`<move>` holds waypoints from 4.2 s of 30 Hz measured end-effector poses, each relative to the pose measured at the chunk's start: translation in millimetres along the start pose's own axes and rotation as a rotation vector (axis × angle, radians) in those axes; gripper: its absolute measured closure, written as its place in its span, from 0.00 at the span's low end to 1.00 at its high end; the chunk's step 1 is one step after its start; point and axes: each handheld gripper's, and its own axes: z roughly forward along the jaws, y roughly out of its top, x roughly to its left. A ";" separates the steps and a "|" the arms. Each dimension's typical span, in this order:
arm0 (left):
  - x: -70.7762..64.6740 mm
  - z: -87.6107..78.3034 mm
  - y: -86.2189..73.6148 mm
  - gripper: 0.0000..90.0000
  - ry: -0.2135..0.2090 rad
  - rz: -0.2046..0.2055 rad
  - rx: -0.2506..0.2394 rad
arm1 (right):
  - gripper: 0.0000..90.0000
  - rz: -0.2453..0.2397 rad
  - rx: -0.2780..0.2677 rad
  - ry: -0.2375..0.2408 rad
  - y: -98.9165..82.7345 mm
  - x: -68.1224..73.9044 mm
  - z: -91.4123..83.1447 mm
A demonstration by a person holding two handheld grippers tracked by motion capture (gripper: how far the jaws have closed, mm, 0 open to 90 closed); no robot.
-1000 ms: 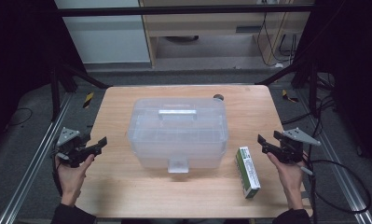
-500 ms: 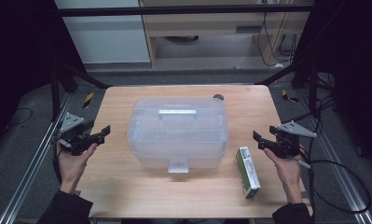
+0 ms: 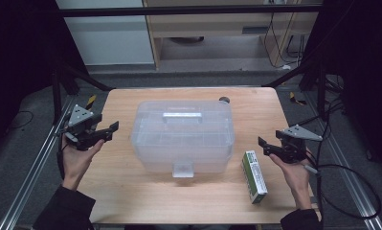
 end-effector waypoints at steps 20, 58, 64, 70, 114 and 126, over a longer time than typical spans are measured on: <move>-9.7 9.1 48.3 0.36 -0.120 0.192 0.072 | 0.28 -0.023 0.031 -0.023 -10.7 -2.6 1.5; -60.0 31.4 85.5 0.35 -0.284 0.564 0.226 | 0.24 -0.049 0.098 -0.025 -30.0 -7.3 9.8; -67.2 33.9 90.4 0.35 -0.294 0.616 0.241 | 0.24 -0.051 0.104 -0.026 -30.2 -7.3 10.0; -75.8 38.4 94.9 0.35 -0.319 0.673 0.245 | 0.23 -0.059 0.114 -0.034 -30.8 -7.3 11.0; -133.4 56.4 112.1 0.41 -0.274 0.973 0.346 | 0.30 -0.050 0.156 -0.028 -34.7 -6.0 15.4; -142.5 70.2 113.9 0.47 -0.267 1.029 0.383 | 0.33 -0.055 0.167 -0.022 -35.6 -4.9 17.2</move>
